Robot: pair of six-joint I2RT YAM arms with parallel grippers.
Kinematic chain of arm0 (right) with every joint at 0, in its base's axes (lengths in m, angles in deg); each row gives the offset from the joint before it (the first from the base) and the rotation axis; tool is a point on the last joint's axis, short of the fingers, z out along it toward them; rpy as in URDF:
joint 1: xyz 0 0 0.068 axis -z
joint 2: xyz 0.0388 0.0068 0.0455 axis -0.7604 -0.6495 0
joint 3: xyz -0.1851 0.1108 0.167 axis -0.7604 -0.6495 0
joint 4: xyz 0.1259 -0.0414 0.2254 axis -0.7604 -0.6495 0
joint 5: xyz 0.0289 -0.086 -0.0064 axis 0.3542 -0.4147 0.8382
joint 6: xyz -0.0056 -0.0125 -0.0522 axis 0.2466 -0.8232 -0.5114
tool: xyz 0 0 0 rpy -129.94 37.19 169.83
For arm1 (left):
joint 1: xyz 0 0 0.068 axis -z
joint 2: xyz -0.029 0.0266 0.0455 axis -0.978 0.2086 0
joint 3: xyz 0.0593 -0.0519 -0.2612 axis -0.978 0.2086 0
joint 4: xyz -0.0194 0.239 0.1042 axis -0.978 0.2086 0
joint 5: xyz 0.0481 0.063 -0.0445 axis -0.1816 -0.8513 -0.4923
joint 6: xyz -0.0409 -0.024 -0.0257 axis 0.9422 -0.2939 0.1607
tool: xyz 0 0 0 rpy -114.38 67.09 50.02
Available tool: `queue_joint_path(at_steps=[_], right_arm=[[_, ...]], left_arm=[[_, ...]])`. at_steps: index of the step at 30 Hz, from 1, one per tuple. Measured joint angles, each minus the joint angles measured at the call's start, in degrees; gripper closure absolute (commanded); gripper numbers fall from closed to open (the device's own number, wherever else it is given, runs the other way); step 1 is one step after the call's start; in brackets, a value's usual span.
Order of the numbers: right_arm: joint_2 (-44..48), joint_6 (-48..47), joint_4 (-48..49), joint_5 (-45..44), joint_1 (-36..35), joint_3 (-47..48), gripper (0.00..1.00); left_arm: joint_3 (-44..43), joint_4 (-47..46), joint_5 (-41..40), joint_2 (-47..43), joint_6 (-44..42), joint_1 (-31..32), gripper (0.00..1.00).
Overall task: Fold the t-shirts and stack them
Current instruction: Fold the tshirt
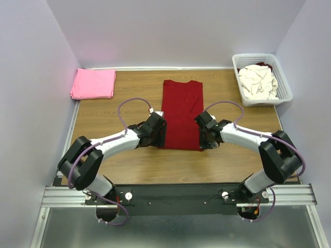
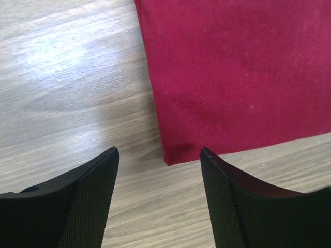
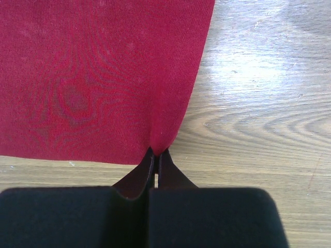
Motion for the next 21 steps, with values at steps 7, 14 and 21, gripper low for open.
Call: queue_joint_path(at_steps=[7,14,21], right_arm=[[0.28,-0.02,0.46,-0.33,-0.26,-0.39,0.99],[0.7,-0.09,1.01,-0.42,-0.26,-0.92,0.99],[0.98,-0.13,1.29,-0.44,-0.26,-1.16,0.99]], left_arm=[[-1.86,0.85,-0.15,4.98,-0.02,1.05,0.38],[-4.68,1.25,-0.42,8.17,-0.09,1.09,0.53],[-5.2,0.63,0.28,8.96,0.04,1.86,1.0]])
